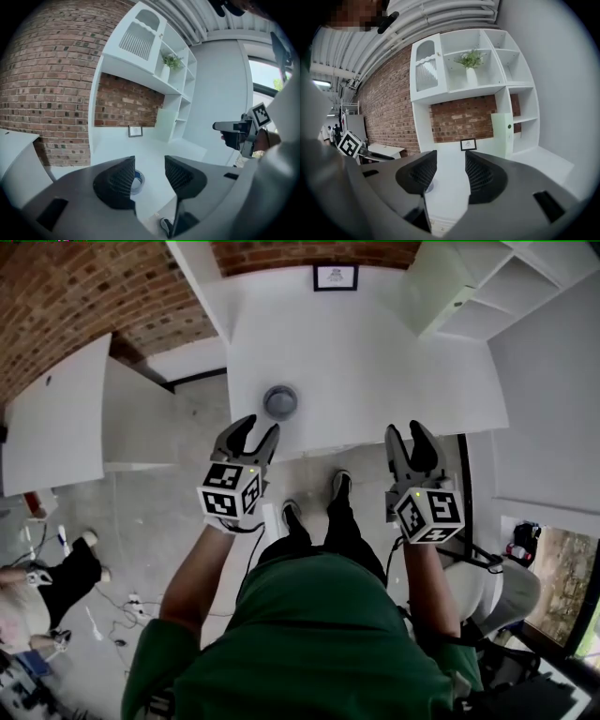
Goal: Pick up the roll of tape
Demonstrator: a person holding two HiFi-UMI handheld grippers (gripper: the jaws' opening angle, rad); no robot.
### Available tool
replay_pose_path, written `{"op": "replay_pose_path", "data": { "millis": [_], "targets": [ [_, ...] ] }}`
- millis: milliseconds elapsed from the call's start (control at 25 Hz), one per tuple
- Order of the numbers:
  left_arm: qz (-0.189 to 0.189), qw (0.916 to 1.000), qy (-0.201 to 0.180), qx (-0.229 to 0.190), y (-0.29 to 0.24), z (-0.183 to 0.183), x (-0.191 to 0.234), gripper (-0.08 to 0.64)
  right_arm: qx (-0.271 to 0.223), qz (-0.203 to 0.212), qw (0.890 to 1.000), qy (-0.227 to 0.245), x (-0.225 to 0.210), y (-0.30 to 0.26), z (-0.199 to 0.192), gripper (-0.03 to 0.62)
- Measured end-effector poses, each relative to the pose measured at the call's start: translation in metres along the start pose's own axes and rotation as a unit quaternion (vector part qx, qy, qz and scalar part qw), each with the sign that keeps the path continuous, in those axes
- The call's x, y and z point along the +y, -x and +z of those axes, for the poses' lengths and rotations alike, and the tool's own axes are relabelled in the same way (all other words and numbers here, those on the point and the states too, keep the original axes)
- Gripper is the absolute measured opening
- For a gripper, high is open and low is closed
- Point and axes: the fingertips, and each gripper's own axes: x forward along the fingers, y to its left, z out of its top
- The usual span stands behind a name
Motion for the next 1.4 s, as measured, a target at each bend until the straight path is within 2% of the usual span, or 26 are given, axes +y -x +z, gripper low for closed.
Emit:
{"op": "replay_pose_path", "data": {
  "millis": [160,360,600,720,880,1080,1240,1400],
  "targets": [
    [0.009,0.9985,-0.024,0.048,-0.029,-0.009,0.001,0.209,0.002,0.020,1.000,-0.010,-0.025,-0.023,0.003,0.201],
    [0.022,0.9922,-0.063,0.105,-0.063,-0.018,0.007,0.209,-0.010,0.038,0.999,-0.033,-0.057,-0.057,0.016,0.194],
    [0.017,0.9762,-0.101,0.192,-0.103,-0.049,0.001,0.209,-0.010,0.046,0.998,-0.049,-0.099,-0.082,0.006,0.187],
    [0.016,0.9674,-0.107,0.229,-0.119,-0.065,0.004,0.209,-0.004,0.053,0.998,-0.035,-0.106,-0.096,-0.002,0.187],
    [0.016,0.9564,-0.113,0.269,-0.146,-0.086,0.005,0.209,0.010,0.058,0.997,-0.046,-0.126,-0.113,-0.018,0.187],
    [0.022,0.9367,-0.141,0.320,-0.176,-0.113,0.005,0.209,0.029,0.053,0.997,-0.056,-0.150,-0.125,-0.037,0.187],
    [0.027,0.9120,-0.163,0.376,-0.190,-0.129,0.007,0.192,0.039,0.053,0.995,-0.068,-0.167,-0.128,-0.048,0.187],
    [0.033,0.8913,-0.161,0.422,-0.199,-0.140,0.011,0.169,0.039,0.056,0.995,-0.077,-0.180,-0.131,-0.051,0.186]
  ]
}}
